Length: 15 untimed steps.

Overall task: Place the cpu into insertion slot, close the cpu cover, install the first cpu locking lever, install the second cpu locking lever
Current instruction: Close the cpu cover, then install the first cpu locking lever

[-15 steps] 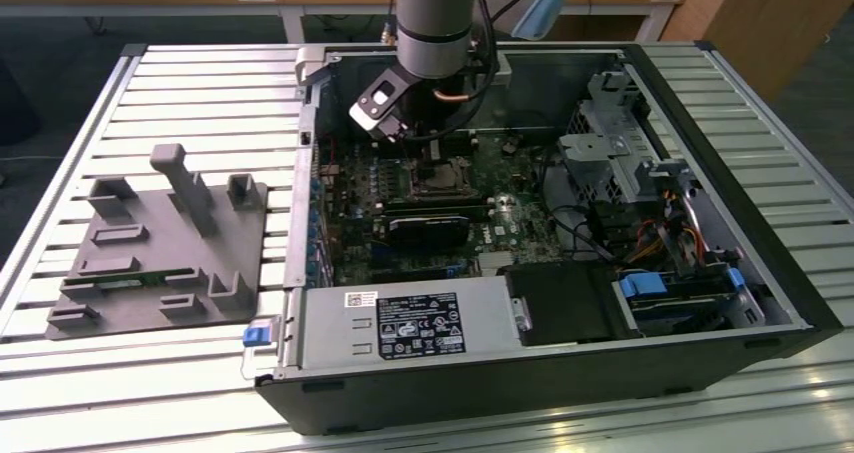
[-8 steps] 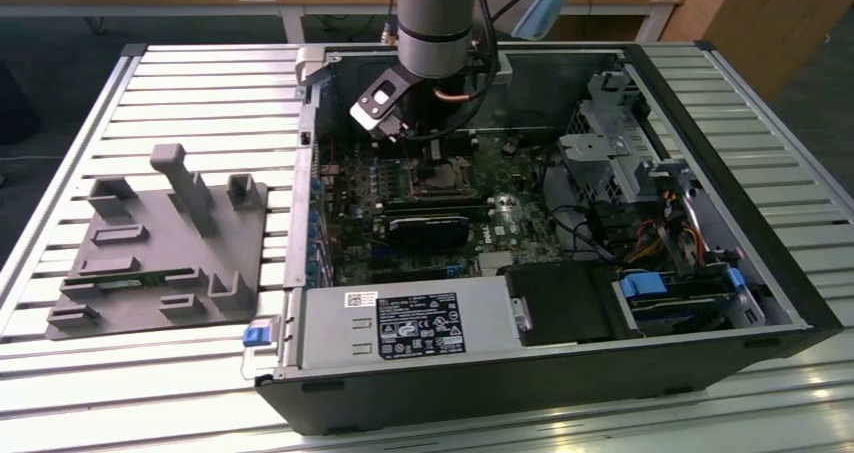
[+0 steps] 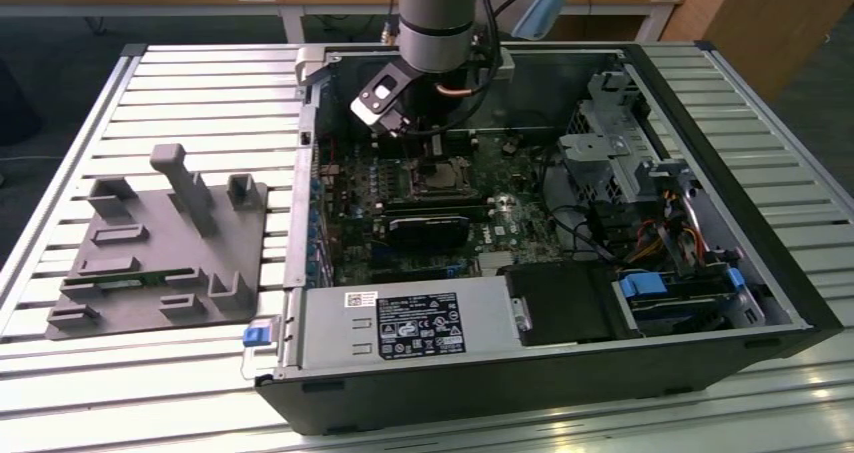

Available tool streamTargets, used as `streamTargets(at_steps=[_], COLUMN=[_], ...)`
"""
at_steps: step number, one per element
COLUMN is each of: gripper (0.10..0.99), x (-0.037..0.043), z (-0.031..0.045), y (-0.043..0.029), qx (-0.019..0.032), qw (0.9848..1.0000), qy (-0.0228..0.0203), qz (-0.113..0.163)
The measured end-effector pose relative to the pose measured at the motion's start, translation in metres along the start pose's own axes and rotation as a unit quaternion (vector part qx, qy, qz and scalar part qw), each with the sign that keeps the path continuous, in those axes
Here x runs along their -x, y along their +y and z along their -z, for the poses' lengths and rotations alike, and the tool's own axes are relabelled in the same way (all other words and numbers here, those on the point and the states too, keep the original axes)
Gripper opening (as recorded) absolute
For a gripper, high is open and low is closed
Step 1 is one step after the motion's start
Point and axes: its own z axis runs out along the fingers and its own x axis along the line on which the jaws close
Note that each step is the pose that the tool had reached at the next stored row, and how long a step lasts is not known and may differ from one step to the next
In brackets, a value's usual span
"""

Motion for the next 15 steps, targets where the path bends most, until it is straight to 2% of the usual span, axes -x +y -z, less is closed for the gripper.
streamTargets(at_steps=[10,15], gripper=[0.106,0.106], x=[0.0003,0.0003], z=[-0.0001,-0.0001], y=[0.0129,0.0137], qx=[-0.0003,-0.0002], qw=[1.0,1.0], qy=[0.0,0.0001], qz=[0.0,0.0])
